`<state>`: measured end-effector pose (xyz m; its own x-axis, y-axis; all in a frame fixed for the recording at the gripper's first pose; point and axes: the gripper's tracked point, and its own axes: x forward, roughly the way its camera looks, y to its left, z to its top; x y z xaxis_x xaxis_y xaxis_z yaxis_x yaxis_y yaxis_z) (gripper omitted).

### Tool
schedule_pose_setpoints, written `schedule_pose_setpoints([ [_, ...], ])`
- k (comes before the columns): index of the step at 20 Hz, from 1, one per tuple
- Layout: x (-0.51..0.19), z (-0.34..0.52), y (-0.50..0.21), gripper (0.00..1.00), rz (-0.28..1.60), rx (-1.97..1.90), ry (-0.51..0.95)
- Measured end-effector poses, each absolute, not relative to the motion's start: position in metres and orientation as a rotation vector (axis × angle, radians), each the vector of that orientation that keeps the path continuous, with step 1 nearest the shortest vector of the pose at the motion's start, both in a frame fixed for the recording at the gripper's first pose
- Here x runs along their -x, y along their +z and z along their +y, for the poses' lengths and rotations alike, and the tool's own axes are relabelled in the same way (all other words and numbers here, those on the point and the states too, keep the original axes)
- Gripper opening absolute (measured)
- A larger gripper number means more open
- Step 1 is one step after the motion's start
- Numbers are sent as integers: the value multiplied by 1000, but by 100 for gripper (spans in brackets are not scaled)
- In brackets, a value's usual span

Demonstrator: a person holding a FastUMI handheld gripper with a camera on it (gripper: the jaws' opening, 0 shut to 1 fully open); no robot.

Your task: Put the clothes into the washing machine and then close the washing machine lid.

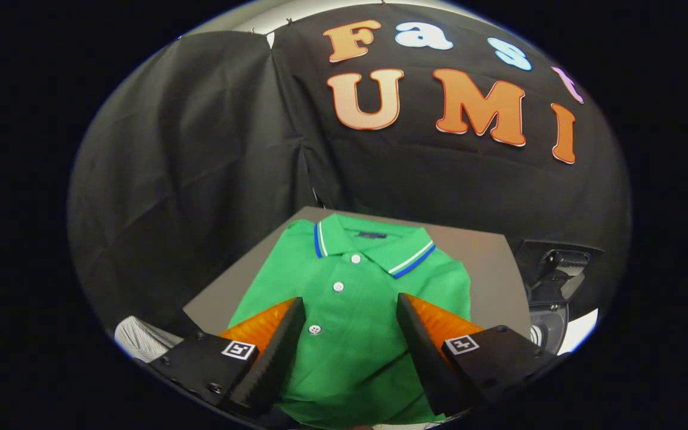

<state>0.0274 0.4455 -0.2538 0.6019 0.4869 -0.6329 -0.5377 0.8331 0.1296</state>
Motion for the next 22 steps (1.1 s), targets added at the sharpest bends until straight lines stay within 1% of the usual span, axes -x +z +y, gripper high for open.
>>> schedule_pose_setpoints([
  [4, -25, 448, -253, 99, 724, 52, 632],
  [6, -22, 450, -255, 97, 745, 29, 655],
  [9, -21, 451, -256, 89, 755, 25, 685],
  [12, -16, 452, -256, 60, 772, 8, 731],
  [15, -14, 453, -253, 30, 789, -45, 742],
  [16, -18, 453, -248, 29, 776, -67, 734],
  [17, -15, 453, -248, 19, 774, -70, 743],
  [19, -12, 448, -241, 10, 746, -108, 731],
  [22, -6, 450, -220, 10, 632, -150, 756],
])
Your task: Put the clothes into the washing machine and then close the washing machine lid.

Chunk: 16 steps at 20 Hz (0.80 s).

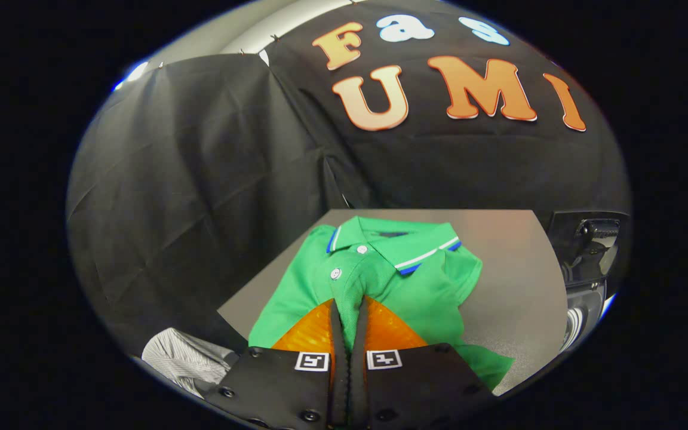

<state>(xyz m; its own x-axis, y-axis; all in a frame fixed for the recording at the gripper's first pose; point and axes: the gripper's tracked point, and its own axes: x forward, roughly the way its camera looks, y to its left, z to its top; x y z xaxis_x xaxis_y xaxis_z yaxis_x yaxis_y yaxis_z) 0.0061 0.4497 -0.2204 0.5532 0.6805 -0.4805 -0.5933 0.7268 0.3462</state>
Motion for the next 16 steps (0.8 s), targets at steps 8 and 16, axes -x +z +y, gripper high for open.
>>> schedule_pose_setpoints([
  [8, 2, 445, -125, 9, 379, -232, 804],
  [16, 11, 397, -57, 9, 245, -189, 697],
])
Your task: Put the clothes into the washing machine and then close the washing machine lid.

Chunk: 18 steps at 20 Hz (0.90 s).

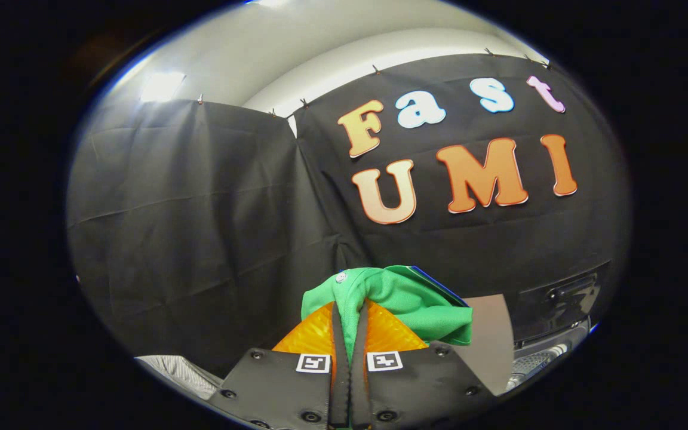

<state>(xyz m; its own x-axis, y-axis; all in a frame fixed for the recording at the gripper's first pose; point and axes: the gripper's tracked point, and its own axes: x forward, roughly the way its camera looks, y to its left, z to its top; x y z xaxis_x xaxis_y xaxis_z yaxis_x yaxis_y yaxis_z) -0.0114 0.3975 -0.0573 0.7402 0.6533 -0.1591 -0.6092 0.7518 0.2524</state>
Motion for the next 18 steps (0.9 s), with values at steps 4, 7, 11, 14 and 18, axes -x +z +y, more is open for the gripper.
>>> schedule_pose_setpoints([
  [4, 7, 352, -33, 9, 197, -179, 629],
  [7, -9, 304, -23, 9, 166, -168, 584],
  [11, -38, 227, -26, 9, 136, -132, 525],
  [14, -65, 168, -41, 9, 140, -114, 485],
  [18, -87, 103, -101, 9, 189, -97, 438],
])
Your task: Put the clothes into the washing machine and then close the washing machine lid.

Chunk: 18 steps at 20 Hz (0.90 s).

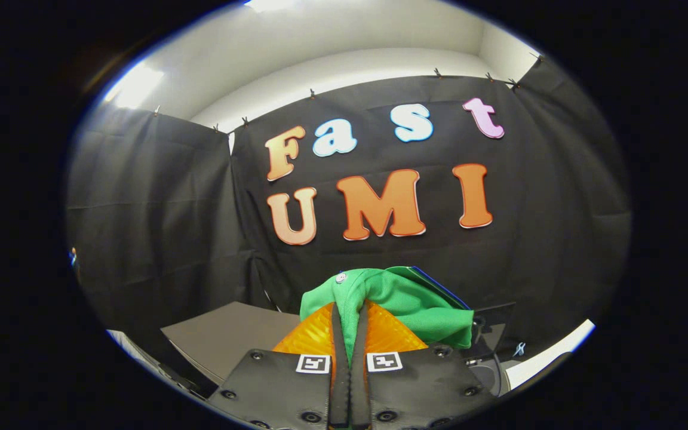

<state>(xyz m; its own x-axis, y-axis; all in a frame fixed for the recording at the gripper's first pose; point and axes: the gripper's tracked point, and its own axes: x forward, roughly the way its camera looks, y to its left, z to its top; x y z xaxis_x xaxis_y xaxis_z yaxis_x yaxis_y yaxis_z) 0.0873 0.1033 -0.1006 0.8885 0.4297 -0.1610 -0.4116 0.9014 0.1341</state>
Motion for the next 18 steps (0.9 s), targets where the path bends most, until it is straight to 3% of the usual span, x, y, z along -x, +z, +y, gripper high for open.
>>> schedule_pose_setpoints([
  [8, -111, 28, -224, 9, 381, -114, 407],
  [18, -136, 23, -388, 9, 651, -47, 455],
])
